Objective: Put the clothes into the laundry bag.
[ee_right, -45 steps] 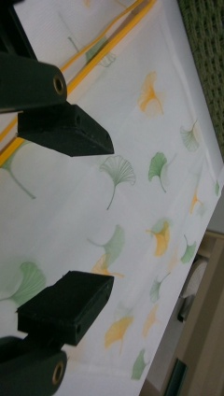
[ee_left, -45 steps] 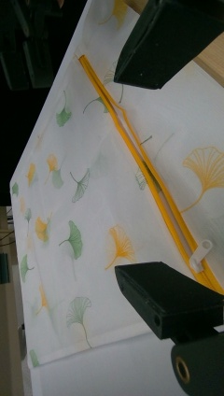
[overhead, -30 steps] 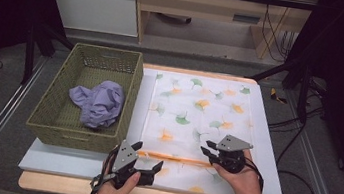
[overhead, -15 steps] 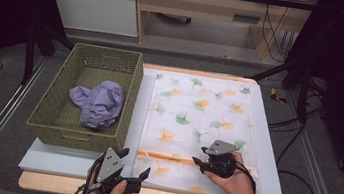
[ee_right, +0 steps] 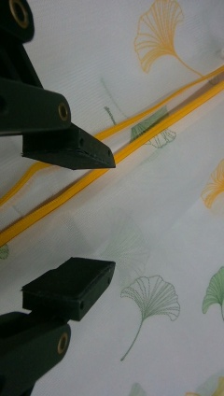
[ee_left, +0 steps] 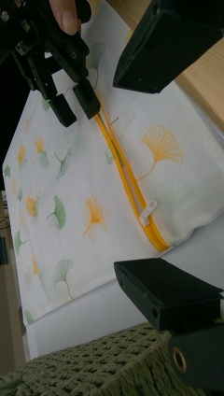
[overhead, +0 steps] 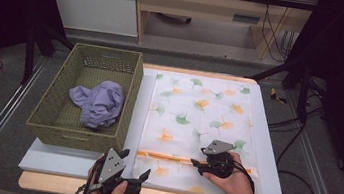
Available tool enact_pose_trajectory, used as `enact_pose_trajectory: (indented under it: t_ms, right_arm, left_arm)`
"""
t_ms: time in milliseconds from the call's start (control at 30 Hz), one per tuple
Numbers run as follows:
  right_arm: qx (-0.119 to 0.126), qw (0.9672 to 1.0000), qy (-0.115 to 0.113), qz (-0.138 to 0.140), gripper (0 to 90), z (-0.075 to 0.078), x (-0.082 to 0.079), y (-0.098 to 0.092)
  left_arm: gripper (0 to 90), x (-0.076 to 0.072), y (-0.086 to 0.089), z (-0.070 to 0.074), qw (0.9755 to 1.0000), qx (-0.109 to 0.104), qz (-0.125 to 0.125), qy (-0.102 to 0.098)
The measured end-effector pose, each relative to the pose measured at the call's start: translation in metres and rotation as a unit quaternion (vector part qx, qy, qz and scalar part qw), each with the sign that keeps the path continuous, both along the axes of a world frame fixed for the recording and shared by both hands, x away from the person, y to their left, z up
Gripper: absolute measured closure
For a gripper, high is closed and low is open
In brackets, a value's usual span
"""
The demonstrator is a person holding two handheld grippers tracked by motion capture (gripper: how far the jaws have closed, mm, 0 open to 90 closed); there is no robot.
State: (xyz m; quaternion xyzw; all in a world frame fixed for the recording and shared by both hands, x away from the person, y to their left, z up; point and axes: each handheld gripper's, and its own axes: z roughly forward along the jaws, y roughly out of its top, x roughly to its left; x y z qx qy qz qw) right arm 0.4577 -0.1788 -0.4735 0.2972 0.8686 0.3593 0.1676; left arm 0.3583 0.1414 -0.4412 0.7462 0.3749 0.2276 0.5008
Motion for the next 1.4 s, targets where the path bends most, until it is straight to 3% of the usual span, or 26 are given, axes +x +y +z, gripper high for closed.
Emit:
enact_pose_trajectory:
  t_ms: [267,567,867,1067,1267,1400]
  right_arm:
    - [-0.009,0.9999,0.014,-0.004,50.2,-0.003,0.003,0.000]
    - [-0.009,0.9993,0.029,-0.020,66.2,-0.003,0.005,0.000]
    - [-0.013,0.9993,0.025,-0.023,84.2,-0.003,0.006,0.003]
    - [-0.018,0.9991,0.015,-0.035,87.6,-0.002,0.005,0.004]
    - [0.023,0.9985,-0.003,-0.050,88.2,0.007,0.005,-0.002]
    - [0.055,0.9960,-0.032,-0.062,88.4,0.019,0.001,-0.008]
  left_arm:
    - [10.0,0.000,-0.004,-0.003,0.9999,0.005,-0.007,0.005]
    - [10.0,0.000,-0.004,-0.004,0.9999,0.007,0.002,0.009]
    - [10.1,0.000,-0.004,-0.005,0.9999,0.009,0.008,0.010]
    - [10.0,-0.002,-0.006,-0.006,0.9998,0.013,0.007,0.010]
    - [10.1,-0.004,-0.008,-0.006,0.9997,0.022,0.004,0.014]
    - [9.4,-0.010,-0.010,-0.004,0.9992,0.038,0.004,0.005]
